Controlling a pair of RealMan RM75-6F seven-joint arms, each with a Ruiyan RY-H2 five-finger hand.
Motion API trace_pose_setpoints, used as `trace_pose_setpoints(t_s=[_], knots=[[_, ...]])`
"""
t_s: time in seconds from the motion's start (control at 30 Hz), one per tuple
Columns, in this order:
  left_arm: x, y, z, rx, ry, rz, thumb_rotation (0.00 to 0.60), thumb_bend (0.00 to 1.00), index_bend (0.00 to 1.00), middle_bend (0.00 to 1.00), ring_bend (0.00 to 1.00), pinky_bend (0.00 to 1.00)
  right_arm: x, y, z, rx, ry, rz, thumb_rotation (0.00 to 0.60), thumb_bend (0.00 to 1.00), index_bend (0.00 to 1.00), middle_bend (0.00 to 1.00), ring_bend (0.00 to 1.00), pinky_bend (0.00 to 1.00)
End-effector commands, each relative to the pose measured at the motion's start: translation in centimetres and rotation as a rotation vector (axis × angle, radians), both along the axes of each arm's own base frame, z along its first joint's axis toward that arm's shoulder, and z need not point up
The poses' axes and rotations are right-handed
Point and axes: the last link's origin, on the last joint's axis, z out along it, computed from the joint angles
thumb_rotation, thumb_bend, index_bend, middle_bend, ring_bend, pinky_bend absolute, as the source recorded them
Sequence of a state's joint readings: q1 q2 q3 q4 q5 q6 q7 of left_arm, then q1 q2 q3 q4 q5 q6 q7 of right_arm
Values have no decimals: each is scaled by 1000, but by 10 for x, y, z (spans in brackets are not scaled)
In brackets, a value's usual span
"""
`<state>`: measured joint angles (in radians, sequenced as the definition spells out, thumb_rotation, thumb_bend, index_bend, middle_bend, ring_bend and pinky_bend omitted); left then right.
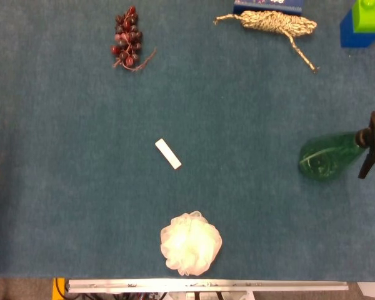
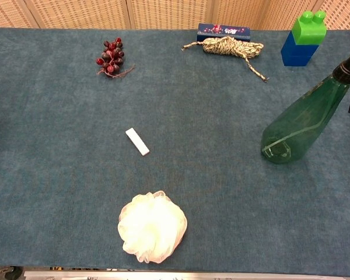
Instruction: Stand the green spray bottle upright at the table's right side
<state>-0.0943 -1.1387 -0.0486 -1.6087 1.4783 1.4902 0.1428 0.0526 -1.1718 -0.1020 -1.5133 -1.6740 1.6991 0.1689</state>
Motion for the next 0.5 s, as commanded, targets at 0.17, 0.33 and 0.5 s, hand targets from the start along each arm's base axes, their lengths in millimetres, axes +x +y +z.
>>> trace_pose_setpoints(t_s=[0.17,0.33,0.5], knots=[[0,0,0,0,0,0,600,0,0,0,0,0,29,14,30,41,445,-116,600,0,60,140,67,219],[0,0,0,0,0,0,600,0,0,0,0,0,37,15,33,34,557,-155,600,0,63,149,67,219],[0,0,0,0,0,0,600,0,0,0,0,0,36,16,34,0,562,-180,600,0,66,150,67,219]])
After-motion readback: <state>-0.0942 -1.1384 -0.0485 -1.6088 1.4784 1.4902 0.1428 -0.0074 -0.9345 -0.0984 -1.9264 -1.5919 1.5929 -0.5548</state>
